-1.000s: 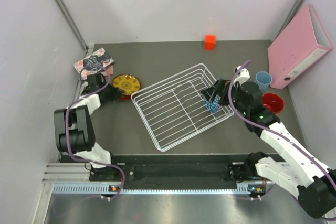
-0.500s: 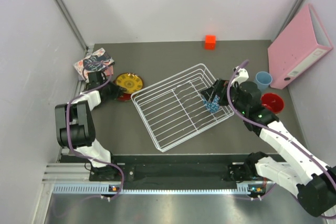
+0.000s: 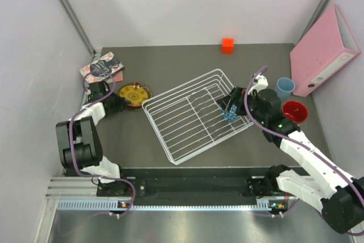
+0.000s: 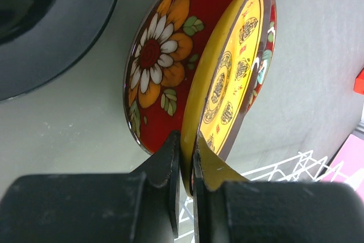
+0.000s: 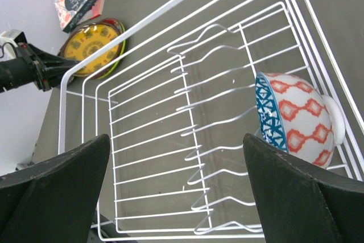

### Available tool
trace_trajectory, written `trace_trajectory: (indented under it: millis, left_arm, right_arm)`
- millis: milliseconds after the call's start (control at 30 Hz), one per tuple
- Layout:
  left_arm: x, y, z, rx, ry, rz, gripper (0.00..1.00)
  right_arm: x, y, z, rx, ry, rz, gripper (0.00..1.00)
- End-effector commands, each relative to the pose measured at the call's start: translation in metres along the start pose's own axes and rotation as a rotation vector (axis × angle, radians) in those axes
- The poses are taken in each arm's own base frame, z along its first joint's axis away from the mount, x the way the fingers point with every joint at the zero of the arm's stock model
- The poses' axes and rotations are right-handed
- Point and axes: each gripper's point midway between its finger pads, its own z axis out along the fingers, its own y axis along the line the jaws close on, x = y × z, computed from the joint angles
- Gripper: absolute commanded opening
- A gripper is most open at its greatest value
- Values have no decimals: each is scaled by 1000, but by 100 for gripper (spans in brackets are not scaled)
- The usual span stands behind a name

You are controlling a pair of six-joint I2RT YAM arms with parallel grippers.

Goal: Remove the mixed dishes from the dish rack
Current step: Place the plate at the center of the board.

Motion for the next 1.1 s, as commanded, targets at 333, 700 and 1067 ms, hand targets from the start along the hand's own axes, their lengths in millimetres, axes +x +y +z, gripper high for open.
trace_trajectory:
  millis: [333,700,1067]
  left_arm:
    - [18,16,11,-77,151,12,46]
    - [13,24,-3,-159,154,74,52]
    - [14,19,-24,-219,185,52,50]
  right_arm:
    - [-4,8,0,-41,-27,1,100]
    - [1,9,5,-52,-7,14,100]
    - [2,9,8,-64,-8,8,100]
